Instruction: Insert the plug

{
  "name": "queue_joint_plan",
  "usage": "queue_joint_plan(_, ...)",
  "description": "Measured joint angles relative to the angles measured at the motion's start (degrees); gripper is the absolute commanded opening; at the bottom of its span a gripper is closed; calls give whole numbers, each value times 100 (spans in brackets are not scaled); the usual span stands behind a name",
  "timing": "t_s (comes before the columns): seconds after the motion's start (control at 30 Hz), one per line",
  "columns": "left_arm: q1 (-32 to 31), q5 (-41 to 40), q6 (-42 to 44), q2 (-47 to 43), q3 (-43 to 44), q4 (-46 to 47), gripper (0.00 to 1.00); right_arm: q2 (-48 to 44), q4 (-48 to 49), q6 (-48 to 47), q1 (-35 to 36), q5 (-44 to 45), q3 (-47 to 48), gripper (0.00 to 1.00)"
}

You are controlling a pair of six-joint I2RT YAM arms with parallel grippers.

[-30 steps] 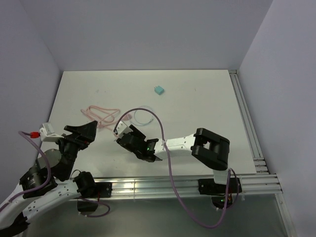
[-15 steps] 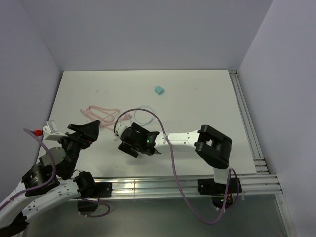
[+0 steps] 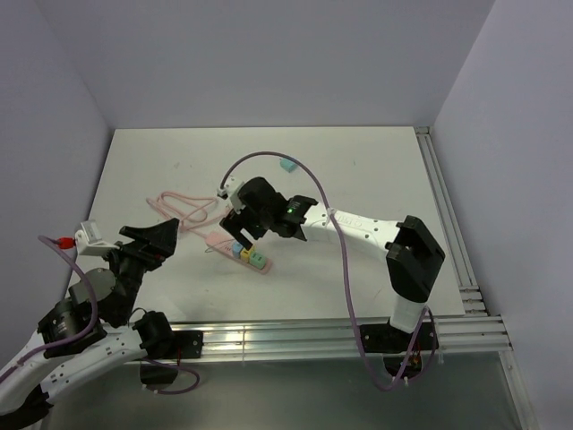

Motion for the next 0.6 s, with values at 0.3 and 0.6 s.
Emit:
queue_joint_plan(0.3,0,-17,7,-61,0,-7,91,236,-492,-96,0,-608,68,87)
queue_joint_plan(0.6,0,-37,20,-63,0,-2,92,308,-459,-96,94,-575,68,84)
